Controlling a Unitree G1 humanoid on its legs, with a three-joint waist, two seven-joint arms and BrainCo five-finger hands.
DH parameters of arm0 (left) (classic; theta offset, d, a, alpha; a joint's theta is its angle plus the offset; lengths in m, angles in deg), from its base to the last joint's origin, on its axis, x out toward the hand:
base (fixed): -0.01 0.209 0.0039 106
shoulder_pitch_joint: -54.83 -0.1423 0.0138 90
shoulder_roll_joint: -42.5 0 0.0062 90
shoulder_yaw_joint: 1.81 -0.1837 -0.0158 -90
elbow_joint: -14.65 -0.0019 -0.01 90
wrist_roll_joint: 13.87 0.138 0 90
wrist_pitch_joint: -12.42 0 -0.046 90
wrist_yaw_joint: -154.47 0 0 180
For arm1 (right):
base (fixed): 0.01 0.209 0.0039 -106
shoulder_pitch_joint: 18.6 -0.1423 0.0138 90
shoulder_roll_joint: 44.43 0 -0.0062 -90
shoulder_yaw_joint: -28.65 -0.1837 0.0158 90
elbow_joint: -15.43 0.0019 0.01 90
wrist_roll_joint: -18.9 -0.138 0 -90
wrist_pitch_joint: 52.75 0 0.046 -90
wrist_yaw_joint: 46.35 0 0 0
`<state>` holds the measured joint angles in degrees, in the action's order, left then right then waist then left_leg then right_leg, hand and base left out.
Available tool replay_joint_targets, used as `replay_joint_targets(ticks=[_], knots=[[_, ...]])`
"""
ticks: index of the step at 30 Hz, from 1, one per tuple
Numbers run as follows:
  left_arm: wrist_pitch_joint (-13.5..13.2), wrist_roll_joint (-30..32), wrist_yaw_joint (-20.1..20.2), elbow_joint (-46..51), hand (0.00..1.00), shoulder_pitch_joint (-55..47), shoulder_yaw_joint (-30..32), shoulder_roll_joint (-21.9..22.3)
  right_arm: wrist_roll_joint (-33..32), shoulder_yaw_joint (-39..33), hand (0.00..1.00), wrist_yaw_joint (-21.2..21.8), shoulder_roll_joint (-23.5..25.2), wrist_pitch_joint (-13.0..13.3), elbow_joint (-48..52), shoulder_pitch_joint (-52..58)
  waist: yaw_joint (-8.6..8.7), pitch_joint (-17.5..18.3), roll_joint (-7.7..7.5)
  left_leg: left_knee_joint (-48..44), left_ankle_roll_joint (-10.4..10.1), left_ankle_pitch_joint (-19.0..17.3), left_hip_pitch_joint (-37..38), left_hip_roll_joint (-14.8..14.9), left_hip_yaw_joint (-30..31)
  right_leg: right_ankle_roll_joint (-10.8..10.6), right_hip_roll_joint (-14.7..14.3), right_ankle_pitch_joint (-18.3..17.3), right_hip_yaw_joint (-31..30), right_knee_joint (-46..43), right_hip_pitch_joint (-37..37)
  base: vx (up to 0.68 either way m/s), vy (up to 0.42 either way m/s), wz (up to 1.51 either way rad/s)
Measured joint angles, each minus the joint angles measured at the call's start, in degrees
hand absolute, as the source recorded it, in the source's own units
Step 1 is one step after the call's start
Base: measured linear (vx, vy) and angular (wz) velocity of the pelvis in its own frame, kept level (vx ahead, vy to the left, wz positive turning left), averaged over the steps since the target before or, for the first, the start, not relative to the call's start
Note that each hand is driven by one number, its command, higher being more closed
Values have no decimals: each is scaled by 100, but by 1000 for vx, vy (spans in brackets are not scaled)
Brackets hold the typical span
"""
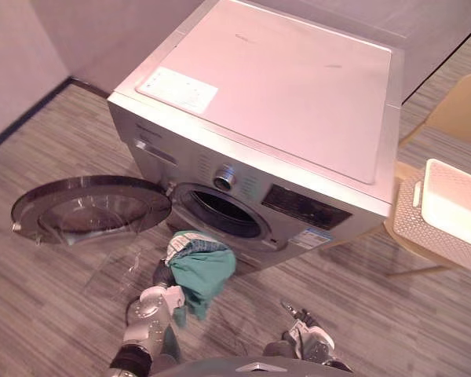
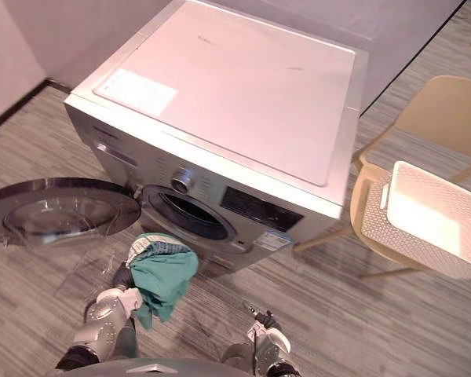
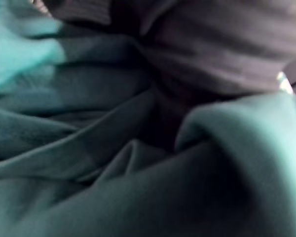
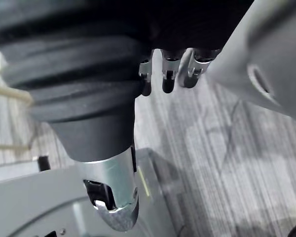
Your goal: Pick up the laundry basket with both hands and put the clothes into the washing machine.
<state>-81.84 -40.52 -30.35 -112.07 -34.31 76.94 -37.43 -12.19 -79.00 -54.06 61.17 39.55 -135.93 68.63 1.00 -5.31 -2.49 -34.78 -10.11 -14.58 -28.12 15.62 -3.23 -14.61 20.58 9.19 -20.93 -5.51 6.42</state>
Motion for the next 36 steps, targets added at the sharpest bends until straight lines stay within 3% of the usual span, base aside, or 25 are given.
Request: replay_joint_targets(ticks=[1,2,3,4,5,9,11,12,14,17,22,24,25,27,28,29,31,32,33,34,36], knots=[[9,2,6,-29,100,59,-128,-64,-1,-156,0,-2,-6,0,7,-5,32,47,50,-3,112,-42,-48,-77,-81,58,59,586,81,139,100,174,628,-51],[11,13,42,-31,100,133,-313,-159,-9,-377,0,-11,-21,38,3,-8,87,192,249,185,401,-36,-168,-126,-309,895,64,1618,288,413,407,170,566,-53],[8,70,67,-29,100,209,-266,-187,-65,-388,0,-30,-37,65,2,-76,69,190,328,390,578,57,-110,-133,-495,911,-58,1584,442,144,693,229,633,-121],[4,106,69,-25,100,245,-144,-264,-233,-370,0,-30,-42,76,22,-167,-20,177,361,1001,842,240,357,-249,-1020,941,-284,515,1086,-627,1192,262,626,-143],[19,152,77,-25,100,244,-45,-261,-272,-300,0,-12,-71,22,209,-125,4,112,524,1451,972,323,815,-335,-1316,851,-634,-266,1437,-909,1140,196,485,-140],[8,213,111,-32,100,285,315,-229,-278,-70,0,109,-80,1,423,-41,10,51,634,2139,1161,441,1516,-672,-1798,793,-1532,-1150,1687,-854,1053,62,263,-72],[8,214,130,-35,100,291,422,-190,-278,-51,0,143,-72,-3,416,-31,42,20,595,2248,1175,450,1683,-812,-1939,824,-1816,-1199,1690,-589,1029,27,42,-23],[8,212,131,-38,100,293,440,-194,-268,-52,0,142,-46,-3,404,-20,54,-45,498,2325,1171,452,1853,-919,-2035,897,-1955,-1030,1665,-303,957,29,-14,-14],[6,208,130,-104,100,232,448,-190,-252,-55,0,144,-8,1,383,13,58,-82,256,2511,1103,490,2074,-1194,-2073,1040,-1957,-718,1746,-42,877,54,-61,-18],[13,210,137,-357,100,214,314,25,-252,-99,0,141,-45,27,351,-5,161,-72,280,2862,1001,690,2124,-1302,-1970,1145,-1935,-633,1514,318,829,74,-62,-22],[56,210,204,-450,100,176,94,395,-238,-164,0,135,-138,29,183,217,232,-55,311,2972,902,688,2414,-1214,-1724,1220,-2067,-584,1524,478,506,35,-86,-2],[59,211,252,-447,100,130,112,403,-224,-159,0,141,-173,23,179,300,227,-81,352,2566,725,441,2412,-1040,-1707,1331,-2161,-791,1542,348,381,15,-72,1],[67,211,261,-430,100,-18,122,450,-217,-175,0,144,-205,26,192,393,195,-126,432,1785,442,140,2396,-784,-1689,1369,-2264,-999,1550,163,156,32,-80,5],[121,212,260,-297,100,-207,220,481,-188,-169,0,148,-208,25,225,526,109,-136,446,327,440,162,1954,-518,-1442,1423,-2296,-1215,1620,-96,4,25,-115,13],[150,212,260,-54,100,-369,224,551,-85,-148,0,147,-226,22,326,666,56,-202,538,-752,699,451,1570,-343,-1200,1496,-2338,-1404,1679,-348,-108,5,-104,5],[158,212,260,181,100,-531,233,620,2,-112,0,145,-248,22,471,725,-80,-200,598,-1398,768,912,1305,-298,-1010,1505,-2343,-1577,1598,-594,-109,21,-70,-7],[158,211,262,396,100,-710,241,632,53,-37,0,141,-264,6,573,776,-177,-209,559,-1818,690,1577,1016,-396,-857,1547,-2237,-1648,1415,-660,-95,58,6,-35],[162,212,274,464,100,-772,234,620,210,14,0,137,-274,3,688,717,-242,-204,574,-1936,721,1625,785,-500,-752,1559,-2156,-1653,1285,-667,-31,91,32,-50],[182,212,312,464,100,-799,218,646,254,90,0,138,-323,-12,700,700,-253,-204,615,-1733,765,1220,754,-565,-755,1556,-2090,-1655,1191,-673,37,98,35,-41],[191,212,320,467,100,-807,218,656,273,142,0,136,-339,-30,724,655,-244,-212,629,-1552,760,1049,753,-593,-757,1554,-2065,-1657,1145,-684,61,109,21,-30],[192,212,349,549,100,-915,228,693,464,436,0,140,-354,-35,1019,685,-266,-222,634,-219,589,651,939,-760,-730,1503,-2017,-1719,952,-795,181,127,58,-33]])
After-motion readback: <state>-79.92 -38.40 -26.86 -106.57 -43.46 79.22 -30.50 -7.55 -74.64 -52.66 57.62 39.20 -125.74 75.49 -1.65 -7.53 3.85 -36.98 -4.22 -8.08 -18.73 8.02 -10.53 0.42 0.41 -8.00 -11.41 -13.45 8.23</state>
